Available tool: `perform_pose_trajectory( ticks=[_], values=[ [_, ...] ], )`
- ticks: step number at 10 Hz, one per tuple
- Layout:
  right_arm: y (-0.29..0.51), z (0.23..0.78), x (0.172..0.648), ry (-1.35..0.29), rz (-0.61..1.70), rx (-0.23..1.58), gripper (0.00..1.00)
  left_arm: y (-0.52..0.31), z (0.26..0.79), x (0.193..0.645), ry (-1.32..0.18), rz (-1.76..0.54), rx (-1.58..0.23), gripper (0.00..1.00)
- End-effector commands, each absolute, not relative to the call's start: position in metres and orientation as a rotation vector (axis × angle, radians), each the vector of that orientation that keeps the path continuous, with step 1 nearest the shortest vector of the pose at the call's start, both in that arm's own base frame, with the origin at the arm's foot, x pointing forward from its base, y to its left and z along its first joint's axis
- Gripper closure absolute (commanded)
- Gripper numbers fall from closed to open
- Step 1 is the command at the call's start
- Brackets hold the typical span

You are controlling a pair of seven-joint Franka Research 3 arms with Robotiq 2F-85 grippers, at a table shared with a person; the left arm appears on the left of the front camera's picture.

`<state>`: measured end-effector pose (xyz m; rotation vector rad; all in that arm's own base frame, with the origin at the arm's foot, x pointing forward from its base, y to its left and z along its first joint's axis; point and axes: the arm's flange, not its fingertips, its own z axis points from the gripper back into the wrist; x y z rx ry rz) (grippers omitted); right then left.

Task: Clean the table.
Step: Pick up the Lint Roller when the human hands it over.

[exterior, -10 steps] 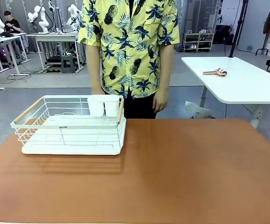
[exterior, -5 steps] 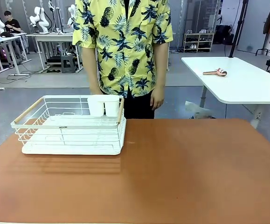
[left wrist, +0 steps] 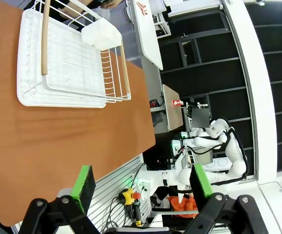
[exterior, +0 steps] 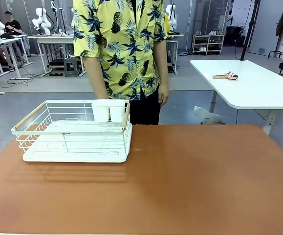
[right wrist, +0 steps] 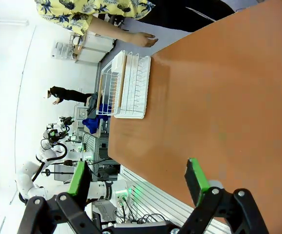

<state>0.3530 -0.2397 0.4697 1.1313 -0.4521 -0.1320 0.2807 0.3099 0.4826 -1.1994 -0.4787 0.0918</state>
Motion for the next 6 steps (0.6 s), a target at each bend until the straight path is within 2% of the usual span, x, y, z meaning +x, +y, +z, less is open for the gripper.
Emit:
perform_pose_trajectory(
  ticks=[1,6],
  values=[
    [-0.2401,0.4730,0.3526,-0.463,-0.124,1.143,0.00,0.3109,0.4815,0.2763,-0.487,0.073,-1.208,0.00],
    [-0.2401,0.4730,0.3526,-0.463,-0.124,1.143,0.00,0.3109,0.4815,0.2763,-0.487,0.073,-1.208,0.00]
  ],
)
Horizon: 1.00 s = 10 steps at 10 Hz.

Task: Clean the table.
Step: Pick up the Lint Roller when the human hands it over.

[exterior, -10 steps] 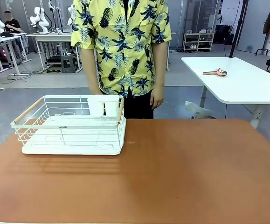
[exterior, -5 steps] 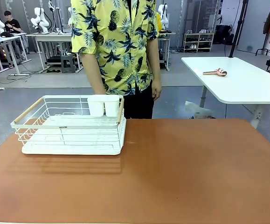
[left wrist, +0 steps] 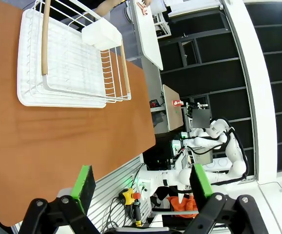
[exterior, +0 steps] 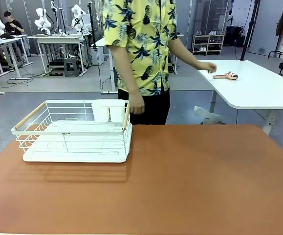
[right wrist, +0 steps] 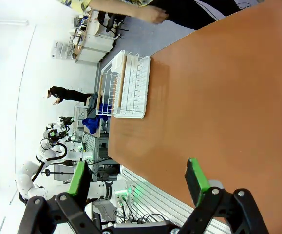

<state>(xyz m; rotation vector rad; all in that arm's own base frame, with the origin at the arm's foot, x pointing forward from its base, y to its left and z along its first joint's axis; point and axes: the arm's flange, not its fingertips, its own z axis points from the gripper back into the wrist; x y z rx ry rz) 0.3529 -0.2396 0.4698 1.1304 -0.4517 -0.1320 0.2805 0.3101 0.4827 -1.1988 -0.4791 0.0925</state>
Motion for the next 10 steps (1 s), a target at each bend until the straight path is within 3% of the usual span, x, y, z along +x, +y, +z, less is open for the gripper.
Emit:
perform_pose_trajectory(
  ticks=[1,10],
  values=[
    [-0.2401,0.4730,0.3526,-0.463,-0.124,1.143,0.00,0.3109,0.4815,0.2763,-0.487,0.073,-1.208,0.00],
    [-0.2401,0.4730,0.3526,-0.463,-0.124,1.143,0.00,0.3109,0.4815,0.2763,-0.487,0.073,-1.208,0.00]
  ],
)
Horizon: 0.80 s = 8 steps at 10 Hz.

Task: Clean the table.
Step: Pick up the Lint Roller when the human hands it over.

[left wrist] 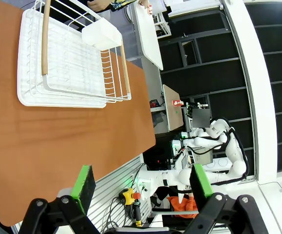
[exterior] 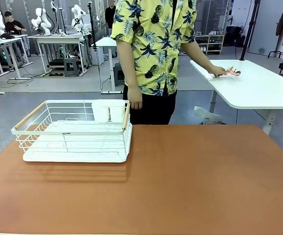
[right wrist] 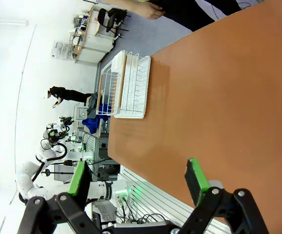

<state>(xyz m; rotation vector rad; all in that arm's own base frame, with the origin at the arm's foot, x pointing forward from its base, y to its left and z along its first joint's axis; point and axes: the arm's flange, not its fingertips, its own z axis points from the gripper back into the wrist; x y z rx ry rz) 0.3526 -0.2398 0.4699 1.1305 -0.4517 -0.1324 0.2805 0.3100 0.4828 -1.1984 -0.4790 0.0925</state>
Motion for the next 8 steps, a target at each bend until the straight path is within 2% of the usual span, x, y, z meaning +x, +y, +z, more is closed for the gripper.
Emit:
perform_pose_trajectory(
  ticks=[1,8],
  values=[
    [-0.2401,0.4730,0.3526,-0.463,-0.124,1.143,0.00,0.3109,0.4815,0.2763,-0.487,0.073,-1.208,0.00],
    [-0.2401,0.4730,0.3526,-0.463,-0.124,1.143,0.00,0.3109,0.4815,0.2763,-0.487,0.073,-1.208,0.00]
  ],
)
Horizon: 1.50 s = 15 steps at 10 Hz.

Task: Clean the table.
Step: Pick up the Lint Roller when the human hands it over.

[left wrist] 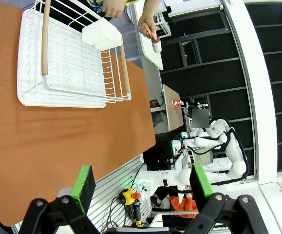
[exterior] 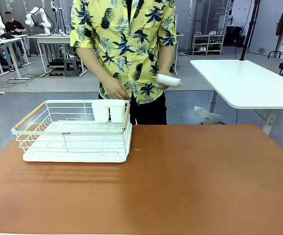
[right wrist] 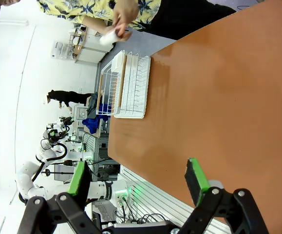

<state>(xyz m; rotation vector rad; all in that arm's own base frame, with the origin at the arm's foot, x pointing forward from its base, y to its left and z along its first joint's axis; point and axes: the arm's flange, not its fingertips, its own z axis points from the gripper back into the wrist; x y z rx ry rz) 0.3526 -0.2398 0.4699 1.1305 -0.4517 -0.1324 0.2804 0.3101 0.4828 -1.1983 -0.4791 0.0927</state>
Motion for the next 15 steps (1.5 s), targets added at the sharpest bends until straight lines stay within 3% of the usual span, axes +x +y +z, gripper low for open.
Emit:
perform_pose_trajectory(
  ticks=[1,15],
  values=[
    [-0.2401,0.4730,0.3526,-0.463,-0.124,1.143,0.00,0.3109,0.4815,0.2763,-0.487,0.073,-1.208,0.00],
    [-0.2401,0.4730,0.3526,-0.463,-0.124,1.143,0.00,0.3109,0.4815,0.2763,-0.487,0.073,-1.208,0.00]
  ],
)
